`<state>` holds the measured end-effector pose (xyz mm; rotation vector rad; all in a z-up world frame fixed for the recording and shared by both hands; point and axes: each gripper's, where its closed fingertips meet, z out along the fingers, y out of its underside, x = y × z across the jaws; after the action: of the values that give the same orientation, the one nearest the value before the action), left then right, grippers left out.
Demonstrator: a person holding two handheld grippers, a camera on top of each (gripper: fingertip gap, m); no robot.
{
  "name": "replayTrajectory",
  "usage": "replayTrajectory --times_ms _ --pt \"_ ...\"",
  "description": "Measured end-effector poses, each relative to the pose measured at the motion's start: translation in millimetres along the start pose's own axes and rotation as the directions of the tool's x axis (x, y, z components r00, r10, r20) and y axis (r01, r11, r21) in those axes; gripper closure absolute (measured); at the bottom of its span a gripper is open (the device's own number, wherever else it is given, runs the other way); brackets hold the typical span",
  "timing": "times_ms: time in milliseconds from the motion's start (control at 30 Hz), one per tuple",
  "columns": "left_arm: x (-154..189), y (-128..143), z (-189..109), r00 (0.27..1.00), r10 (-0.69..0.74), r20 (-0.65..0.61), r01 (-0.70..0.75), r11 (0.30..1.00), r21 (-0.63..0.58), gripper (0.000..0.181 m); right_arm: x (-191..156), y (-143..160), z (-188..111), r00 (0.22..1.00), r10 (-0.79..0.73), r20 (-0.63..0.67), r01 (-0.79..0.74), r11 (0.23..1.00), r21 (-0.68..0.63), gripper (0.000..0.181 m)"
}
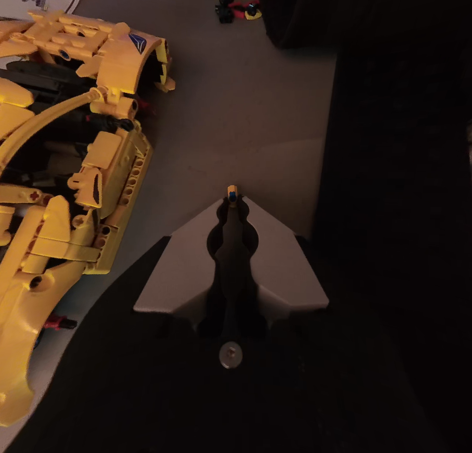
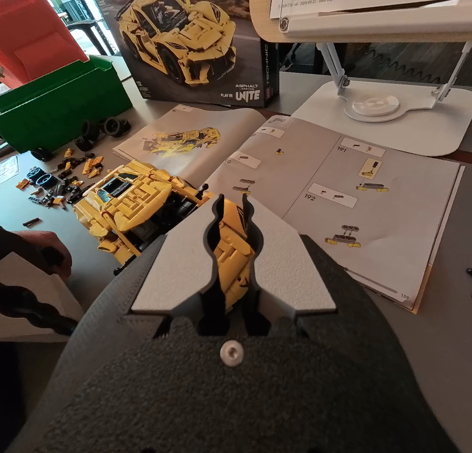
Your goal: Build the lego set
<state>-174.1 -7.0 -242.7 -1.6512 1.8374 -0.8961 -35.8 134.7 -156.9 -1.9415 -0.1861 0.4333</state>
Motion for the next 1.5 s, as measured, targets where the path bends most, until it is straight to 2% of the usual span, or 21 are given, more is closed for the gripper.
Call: replayTrajectory --times_ms 200,367,400,500,567,667,733,767,833,933,1033,1133,1233,1333,1500 --pt "-1.2 0.7 -0.5 0.999 0.023 0.027 -0.023 1.000 -0.017 0.174 3.1 -6.6 -5.4 1.000 0.017 0.006 -0.017 0.999 0.029 0.167" --pt "-7.8 -0.2 -4.1 0.998 -0.011 0.055 0.011 1.000 -0.008 0.143 17.6 -12.8 -17.7 0.997 0.079 -0.002 -0.079 0.994 0.078 0.164" --pt "-7.8 -2.8 -7.0 0.998 -0.025 0.051 0.025 1.000 0.007 0.142 20.4 -11.6 -19.0 0.996 0.090 -0.007 -0.089 0.993 0.078 0.164" --pt "-8.8 -16.8 -23.0 0.997 -0.057 0.057 0.051 0.994 0.101 0.142 26.9 -8.4 -23.2 0.995 0.093 -0.022 -0.092 0.994 0.065 0.163" --pt "-15.3 -30.2 -42.2 0.993 -0.071 0.096 0.050 0.978 0.204 0.142 31.5 -8.4 -31.5 0.996 0.078 -0.036 -0.075 0.995 0.062 0.160" --pt "-40.6 -48.9 -86.1 0.970 -0.131 0.203 0.038 0.911 0.410 0.142 37.0 -11.6 -55.0 0.998 0.032 -0.057 -0.027 0.996 0.088 0.150" --pt "-70.7 -47.2 -120.4 0.926 -0.202 0.319 0.016 0.865 0.501 0.142 41.0 -10.0 -73.3 0.996 -0.012 -0.086 0.021 0.995 0.097 0.137" --pt "-87.2 -41.1 -136.4 0.895 -0.244 0.373 0.013 0.851 0.525 0.142 43.6 -6.8 -83.2 0.993 -0.036 -0.108 0.046 0.995 0.092 0.133" --pt "-115.9 -21.3 -160.2 0.838 -0.325 0.438 0.040 0.838 0.544 0.142 47.5 1.7 -104.1 0.984 -0.100 -0.149 0.111 0.991 0.069 0.135" --pt "-145.2 15.6 -177.6 0.767 -0.399 0.502 0.106 0.851 0.515 0.142 58.3 15.6 -137.8 0.955 -0.175 -0.239 0.182 0.983 0.005 0.135" --pt "-160.8 49.1 -191.1 0.698 -0.462 0.547 0.200 0.859 0.471 0.144 68.9 41.7 -163.2 0.944 -0.170 -0.284 0.136 0.981 -0.137 0.125" --pt "-171.5 86.3 -209.2 0.636 -0.468 0.613 0.288 0.882 0.374 0.151 74.0 50.1 -179.6 0.941 -0.127 -0.313 0.088 0.987 -0.135 0.127" --pt "-172.8 121.5 -216.2 0.627 -0.510 0.589 0.440 0.855 0.273 0.164 76.2 54.8 -180.9 0.952 -0.043 -0.302 0.018 0.996 -0.086 0.128" --pt "-167.9 133.3 -209.0 0.642 -0.570 0.513 0.537 0.812 0.230 0.165 73.0 61.4 -170.8 0.964 0.000 -0.265 -0.027 0.995 -0.096 0.129" --pt "-177.3 148.8 -205.0 0.618 -0.500 0.606 0.546 0.828 0.127 0.166 68.3 62.8 -156.1 0.965 -0.067 -0.255 0.033 0.990 -0.138 0.131"
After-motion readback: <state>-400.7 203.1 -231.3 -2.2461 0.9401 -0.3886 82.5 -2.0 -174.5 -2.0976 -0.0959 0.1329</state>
